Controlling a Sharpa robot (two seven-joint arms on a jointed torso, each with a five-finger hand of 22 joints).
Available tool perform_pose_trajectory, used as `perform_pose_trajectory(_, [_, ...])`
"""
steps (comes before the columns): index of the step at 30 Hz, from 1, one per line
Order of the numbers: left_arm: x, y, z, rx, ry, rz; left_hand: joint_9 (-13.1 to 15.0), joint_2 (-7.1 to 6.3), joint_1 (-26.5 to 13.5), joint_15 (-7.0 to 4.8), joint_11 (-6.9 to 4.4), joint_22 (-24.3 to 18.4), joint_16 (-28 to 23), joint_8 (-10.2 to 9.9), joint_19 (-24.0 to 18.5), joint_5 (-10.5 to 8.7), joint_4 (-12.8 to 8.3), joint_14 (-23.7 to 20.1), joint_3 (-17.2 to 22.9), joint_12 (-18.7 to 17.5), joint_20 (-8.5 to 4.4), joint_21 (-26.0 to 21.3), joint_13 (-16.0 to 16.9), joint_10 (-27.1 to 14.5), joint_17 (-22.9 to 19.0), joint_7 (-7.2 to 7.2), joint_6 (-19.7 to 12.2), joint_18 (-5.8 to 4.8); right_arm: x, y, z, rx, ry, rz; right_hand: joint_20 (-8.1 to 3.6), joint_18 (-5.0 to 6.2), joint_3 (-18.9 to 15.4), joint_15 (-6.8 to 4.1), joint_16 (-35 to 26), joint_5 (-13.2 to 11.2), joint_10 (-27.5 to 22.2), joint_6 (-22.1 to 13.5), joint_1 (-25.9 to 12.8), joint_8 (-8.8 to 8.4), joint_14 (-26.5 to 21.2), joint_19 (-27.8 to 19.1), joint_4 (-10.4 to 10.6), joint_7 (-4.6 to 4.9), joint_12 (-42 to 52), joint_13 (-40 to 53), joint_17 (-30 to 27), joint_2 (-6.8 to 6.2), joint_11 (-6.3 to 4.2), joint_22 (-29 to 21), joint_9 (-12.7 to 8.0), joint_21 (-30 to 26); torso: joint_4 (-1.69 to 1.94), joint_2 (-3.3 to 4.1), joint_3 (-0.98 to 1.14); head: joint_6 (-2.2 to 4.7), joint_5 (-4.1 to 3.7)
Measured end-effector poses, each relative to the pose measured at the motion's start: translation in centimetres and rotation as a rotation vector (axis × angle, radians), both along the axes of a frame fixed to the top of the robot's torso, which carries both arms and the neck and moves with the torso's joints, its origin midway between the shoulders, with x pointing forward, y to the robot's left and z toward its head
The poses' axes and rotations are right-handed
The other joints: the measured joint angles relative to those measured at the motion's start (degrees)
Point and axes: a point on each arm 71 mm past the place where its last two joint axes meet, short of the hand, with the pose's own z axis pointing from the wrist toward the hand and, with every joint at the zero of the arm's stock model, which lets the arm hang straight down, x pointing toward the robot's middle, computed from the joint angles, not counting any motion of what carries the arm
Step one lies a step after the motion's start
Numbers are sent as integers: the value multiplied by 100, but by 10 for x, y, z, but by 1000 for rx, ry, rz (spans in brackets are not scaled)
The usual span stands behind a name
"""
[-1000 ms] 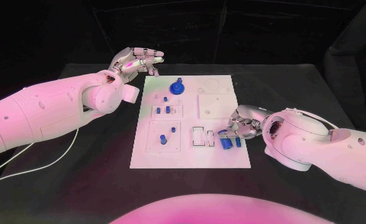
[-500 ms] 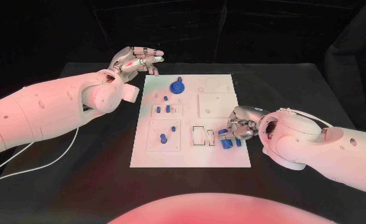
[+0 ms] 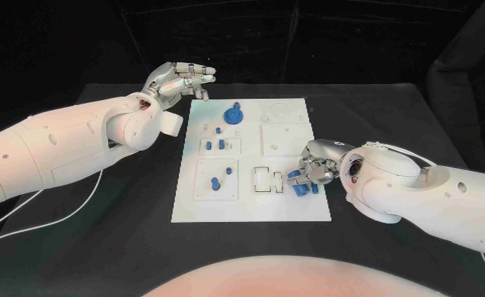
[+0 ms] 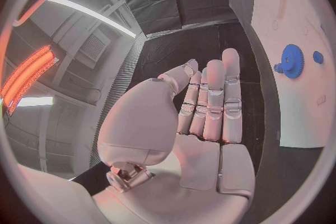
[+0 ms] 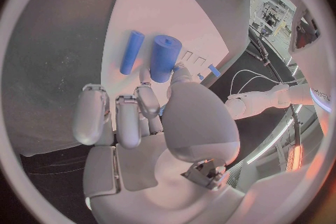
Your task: Assemble the parts on the task board
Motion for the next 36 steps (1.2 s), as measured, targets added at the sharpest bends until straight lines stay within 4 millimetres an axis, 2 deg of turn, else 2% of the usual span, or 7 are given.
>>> perform_pose_trajectory(5, [0,0,0,0,0,0,0,0,0,0,0,0,0,0,0,0,0,0,0,0,0,0,0,0,0,0,0,0,-3,-1,0,19,0,-12,0,1,0,-20,0,183,21,-14,95,41,-20,0,0,14,0,24,15,137,-21,18,11,22,8,-2,0,9,0])
perform_pose_trajectory(9, [0,1,0,0,0,0,0,0,0,0,0,0,0,0,0,0,0,0,0,0,0,0,0,0,0,0,0,0,-8,-1,3,67,4,-36,-3,1,0,-20,0,348,21,-22,110,84,-21,3,-1,21,0,44,15,160,-21,34,47,22,12,-3,-4,24,5])
perform_pose_trajectory(21, [0,-2,0,-1,1,-5,0,0,0,20,0,0,0,27,0,0,0,-20,0,21,0,0,0,0,-9,0,0,0,-16,8,12,213,18,-88,-20,0,-56,-20,60,358,71,51,117,166,-21,60,-7,-52,22,120,14,166,-72,129,115,85,18,2,-10,44,21])
perform_pose_trajectory(36, [0,-4,-1,-4,4,-14,0,0,0,20,0,0,0,25,0,0,0,-20,0,21,0,0,1,0,-9,0,0,-1,-12,39,6,256,77,-74,-41,0,-135,-61,110,380,113,105,79,217,-21,80,9,-106,71,183,13,202,-113,159,164,106,11,10,-5,53,57])
